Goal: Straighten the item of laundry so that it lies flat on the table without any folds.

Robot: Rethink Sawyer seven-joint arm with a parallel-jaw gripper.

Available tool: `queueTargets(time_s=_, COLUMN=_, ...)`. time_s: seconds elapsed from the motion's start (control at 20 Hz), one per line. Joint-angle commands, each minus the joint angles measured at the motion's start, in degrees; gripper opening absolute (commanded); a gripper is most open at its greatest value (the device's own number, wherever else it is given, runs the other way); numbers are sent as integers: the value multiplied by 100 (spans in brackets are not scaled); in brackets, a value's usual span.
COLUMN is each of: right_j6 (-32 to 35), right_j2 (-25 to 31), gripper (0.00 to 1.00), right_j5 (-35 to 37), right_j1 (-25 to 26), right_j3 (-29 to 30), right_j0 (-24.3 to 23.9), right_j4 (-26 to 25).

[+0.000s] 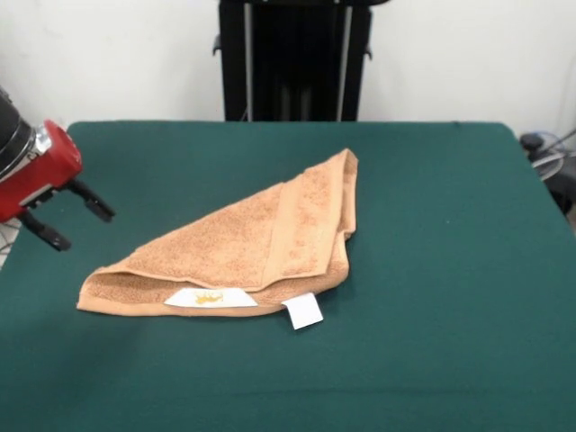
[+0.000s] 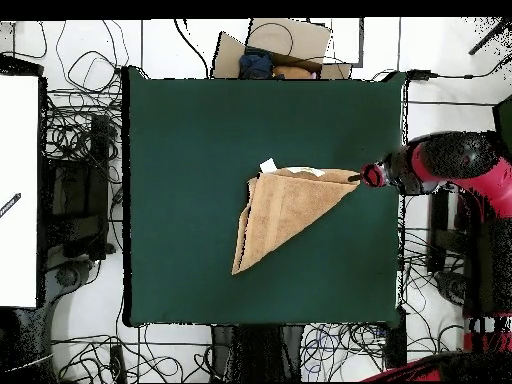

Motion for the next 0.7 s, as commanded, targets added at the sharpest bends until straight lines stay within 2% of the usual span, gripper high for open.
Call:
queueTargets(time_s=0.05, right_j6=-713, right_j2=3, gripper=100, right_j5=-212, right_j1=-194, right_j3=345, right_j0=135, right_j4=-211)
queueTargets(time_s=0.35, right_j6=128, right_j2=-12, gripper=100, right_j5=-1345, right_j1=-1463, right_j3=2052, right_j0=-2, right_j4=-211)
queueTargets(time_s=0.7, right_j6=1083, right_j2=-218, gripper=100, right_j5=-2166, right_j1=-2545, right_j3=3291, right_j0=209, right_j4=-74)
